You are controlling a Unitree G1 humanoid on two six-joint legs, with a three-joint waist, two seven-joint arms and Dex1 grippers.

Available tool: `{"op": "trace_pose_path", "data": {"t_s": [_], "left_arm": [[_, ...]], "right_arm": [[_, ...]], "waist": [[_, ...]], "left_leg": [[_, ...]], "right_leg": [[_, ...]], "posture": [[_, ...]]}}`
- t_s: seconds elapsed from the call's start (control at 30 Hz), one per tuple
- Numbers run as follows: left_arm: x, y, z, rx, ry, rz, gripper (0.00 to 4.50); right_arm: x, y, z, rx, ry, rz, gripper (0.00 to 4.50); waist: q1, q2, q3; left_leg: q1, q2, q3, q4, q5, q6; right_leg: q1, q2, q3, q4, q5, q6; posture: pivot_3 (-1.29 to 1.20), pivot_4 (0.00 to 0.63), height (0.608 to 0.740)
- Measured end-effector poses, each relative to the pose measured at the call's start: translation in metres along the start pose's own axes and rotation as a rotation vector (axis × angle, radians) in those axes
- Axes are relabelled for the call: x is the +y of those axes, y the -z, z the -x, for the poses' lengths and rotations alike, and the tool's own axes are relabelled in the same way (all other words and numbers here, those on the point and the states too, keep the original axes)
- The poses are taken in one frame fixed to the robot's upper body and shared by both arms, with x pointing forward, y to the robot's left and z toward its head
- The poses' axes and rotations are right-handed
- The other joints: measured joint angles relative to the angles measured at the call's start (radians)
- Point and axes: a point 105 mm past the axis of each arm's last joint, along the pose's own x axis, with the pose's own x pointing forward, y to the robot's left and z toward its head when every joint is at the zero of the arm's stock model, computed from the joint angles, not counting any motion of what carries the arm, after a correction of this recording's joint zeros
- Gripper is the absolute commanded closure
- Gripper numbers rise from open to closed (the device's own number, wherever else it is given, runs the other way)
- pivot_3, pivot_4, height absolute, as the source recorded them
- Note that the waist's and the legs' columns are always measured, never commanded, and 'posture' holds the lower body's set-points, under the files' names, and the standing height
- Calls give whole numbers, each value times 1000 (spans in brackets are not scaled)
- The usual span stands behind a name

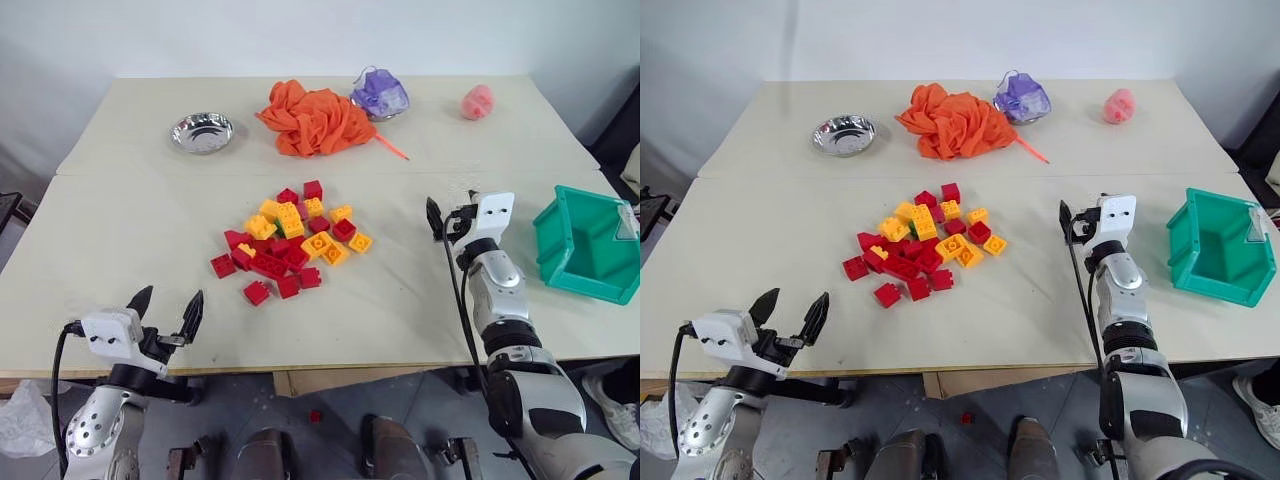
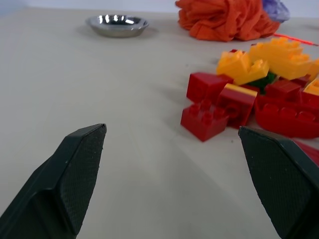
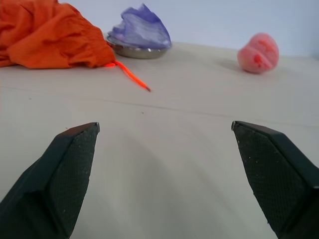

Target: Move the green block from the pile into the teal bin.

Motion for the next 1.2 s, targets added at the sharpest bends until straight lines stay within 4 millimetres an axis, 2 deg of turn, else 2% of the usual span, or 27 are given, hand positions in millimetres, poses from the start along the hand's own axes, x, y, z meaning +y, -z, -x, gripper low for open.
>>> {"op": "trace_pose_path", "data": {"t_s": [0.2,0.3,0.37,0.47,0.57,0.67,0.73,0.87,0.97,1.03,1.1,1.2], "left_arm": [[-2,-6,-16,-19,101,-26,0],[-12,-9,-23,18,280,-75,0],[-17,-10,-37,46,434,-120,0],[-19,-17,-50,51,550,-168,0],[-37,-19,-64,54,724,-174,600],[-55,-22,-79,44,873,-189,1553],[-68,-23,-86,31,962,-214,2192],[-103,-22,-106,30,1130,-182,3528],[-118,-14,-115,70,1202,-210,4484],[-127,-2,-124,126,1234,-240,4484],[-135,4,-141,149,1184,-245,4484],[-136,2,-166,179,1080,-274,4484]], "right_arm": [[15,-11,17,-54,-151,-36,35],[22,-20,30,-75,-273,-49,35],[22,-31,46,-66,-406,-10,35],[15,-47,60,-55,-507,28,35],[15,-44,88,63,-681,94,0],[21,-39,109,144,-785,100,0],[25,-40,113,147,-800,98,0],[18,-45,109,117,-727,92,0],[20,-44,113,111,-714,87,0],[22,-40,116,109,-699,68,0],[24,-40,117,101,-688,60,0],[27,-44,117,74,-680,56,0]], "waist": [[4,0,0],[3,1,0],[12,3,1],[7,2,1],[13,2,1],[19,2,1],[13,2,1],[25,2,1],[30,1,1],[32,1,1],[35,0,2],[33,-2,3]], "left_leg": [[0,0,-1,0,0,0],[0,0,-1,0,0,0],[0,0,-1,0,0,0],[0,0,-1,0,0,0],[0,0,-1,-1,0,0],[0,0,0,0,0,0],[1,0,0,0,0,0],[0,-1,0,1,0,0],[0,-1,0,0,0,0],[0,-1,0,0,0,0],[-1,-1,0,1,0,0],[-1,-1,-1,1,0,0]], "right_leg": [[0,0,-1,0,0,0],[0,0,-1,0,0,0],[0,0,-1,0,0,0],[0,0,-1,0,0,0],[0,0,-2,-1,0,0],[1,1,-2,-1,0,0],[1,1,-1,-1,0,0],[1,1,-1,-1,0,1],[1,1,-2,-3,0,1],[2,1,-2,-3,1,1],[2,1,-2,-3,1,2],[2,1,-2,-3,1,2]], "posture": [[0,150,740],[0,150,740],[0,150,740],[0,150,740],[0,150,740],[0,150,740],[0,150,740],[0,150,740],[0,150,740],[0,150,740],[0,150,740],[0,150,740]]}}
